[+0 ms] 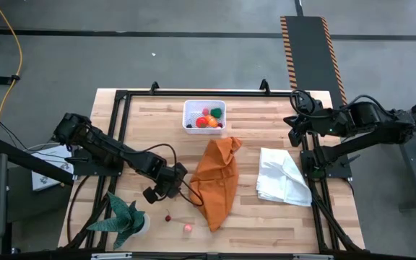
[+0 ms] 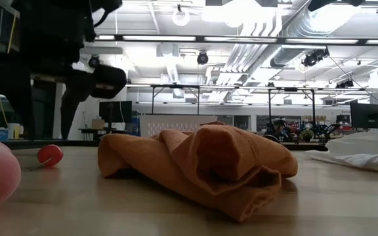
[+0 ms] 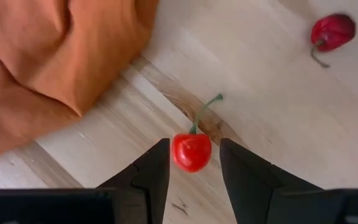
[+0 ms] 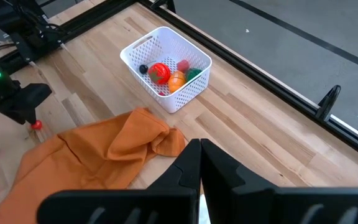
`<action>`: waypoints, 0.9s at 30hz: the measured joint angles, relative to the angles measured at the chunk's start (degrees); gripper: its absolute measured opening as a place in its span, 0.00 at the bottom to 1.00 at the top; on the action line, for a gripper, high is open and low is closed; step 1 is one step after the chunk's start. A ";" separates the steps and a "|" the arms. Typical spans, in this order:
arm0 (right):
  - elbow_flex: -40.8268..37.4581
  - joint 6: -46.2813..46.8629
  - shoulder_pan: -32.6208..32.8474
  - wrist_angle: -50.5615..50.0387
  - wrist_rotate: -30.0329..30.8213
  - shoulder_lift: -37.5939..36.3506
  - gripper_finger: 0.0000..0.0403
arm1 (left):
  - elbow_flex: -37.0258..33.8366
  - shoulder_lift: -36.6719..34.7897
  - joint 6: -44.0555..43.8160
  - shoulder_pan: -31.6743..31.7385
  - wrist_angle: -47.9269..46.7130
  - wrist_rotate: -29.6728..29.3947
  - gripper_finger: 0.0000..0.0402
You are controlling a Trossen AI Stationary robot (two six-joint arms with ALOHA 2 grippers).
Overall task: Pick and placing Produce into tupperware
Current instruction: Put the top red cherry into the white basket
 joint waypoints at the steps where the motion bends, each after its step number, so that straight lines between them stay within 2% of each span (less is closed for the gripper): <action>1: 0.00 -0.01 0.00 0.00 0.00 0.00 0.00 | -0.02 0.14 -0.02 0.00 -0.39 0.00 0.33; 20: 0.00 0.03 0.02 -0.44 0.02 -0.03 0.00 | -0.04 2.63 -1.49 4.58 1.33 0.76 0.33; 27: 0.00 0.02 0.02 -0.66 0.02 -0.04 0.00 | -0.04 2.63 -1.27 4.81 1.35 3.48 0.33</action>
